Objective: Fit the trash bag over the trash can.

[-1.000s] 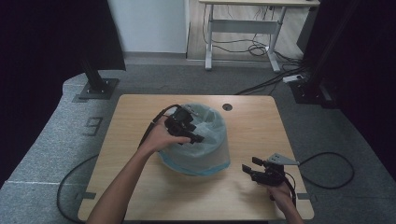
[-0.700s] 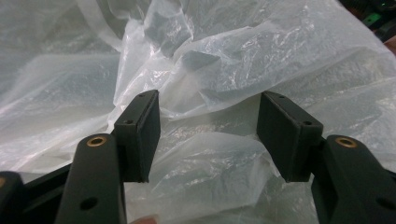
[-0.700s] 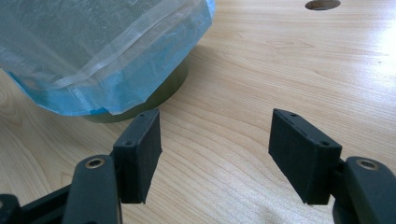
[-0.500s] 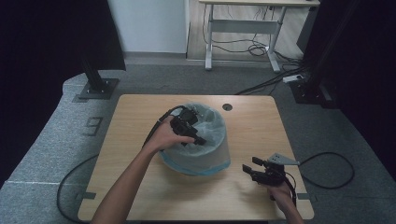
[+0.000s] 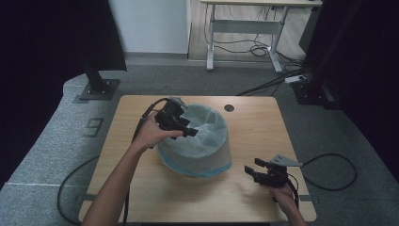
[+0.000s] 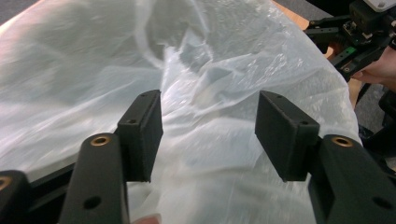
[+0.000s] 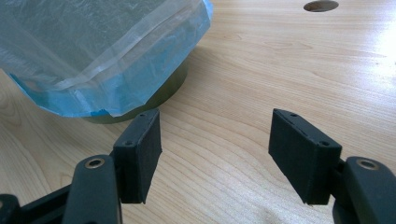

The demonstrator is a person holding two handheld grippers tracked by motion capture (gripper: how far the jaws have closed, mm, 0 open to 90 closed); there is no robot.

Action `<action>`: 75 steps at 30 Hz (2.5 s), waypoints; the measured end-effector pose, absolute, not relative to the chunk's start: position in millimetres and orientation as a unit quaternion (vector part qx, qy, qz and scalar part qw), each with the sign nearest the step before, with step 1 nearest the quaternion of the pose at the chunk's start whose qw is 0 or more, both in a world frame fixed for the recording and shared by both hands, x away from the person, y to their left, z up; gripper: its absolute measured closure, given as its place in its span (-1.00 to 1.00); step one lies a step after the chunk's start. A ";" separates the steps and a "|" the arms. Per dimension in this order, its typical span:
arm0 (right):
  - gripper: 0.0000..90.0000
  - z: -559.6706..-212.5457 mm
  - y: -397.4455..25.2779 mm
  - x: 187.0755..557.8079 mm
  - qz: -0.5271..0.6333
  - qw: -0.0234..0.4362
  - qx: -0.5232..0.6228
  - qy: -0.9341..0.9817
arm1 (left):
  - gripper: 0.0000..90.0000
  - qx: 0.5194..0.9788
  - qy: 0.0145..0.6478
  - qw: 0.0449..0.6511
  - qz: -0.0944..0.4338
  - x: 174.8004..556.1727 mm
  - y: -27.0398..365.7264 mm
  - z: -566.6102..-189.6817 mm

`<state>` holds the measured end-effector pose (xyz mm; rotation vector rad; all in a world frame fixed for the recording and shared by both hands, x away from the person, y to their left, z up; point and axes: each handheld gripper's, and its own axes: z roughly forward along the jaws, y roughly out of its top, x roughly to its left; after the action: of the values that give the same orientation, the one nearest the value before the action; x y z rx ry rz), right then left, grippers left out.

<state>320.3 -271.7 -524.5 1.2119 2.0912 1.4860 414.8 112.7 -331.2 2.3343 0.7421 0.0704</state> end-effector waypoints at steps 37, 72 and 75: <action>-0.19 -524.9 -272.1 319.7 0.514 0.162 0.419 0.730 | 0.07 0.917 0.276 0.285 0.035 401.4 117.7 -338.8; -0.19 -524.4 -272.7 319.2 0.512 0.164 0.418 0.732 | -0.21 0.901 0.259 0.342 0.068 376.0 136.4 -336.2; -0.19 -524.4 -272.0 318.8 0.512 0.163 0.418 0.732 | -0.24 0.892 0.263 0.358 0.085 369.9 140.6 -335.8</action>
<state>318.8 -272.0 -524.4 1.1929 2.0893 1.4606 369.9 140.6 -335.8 2.3012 0.6780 0.2206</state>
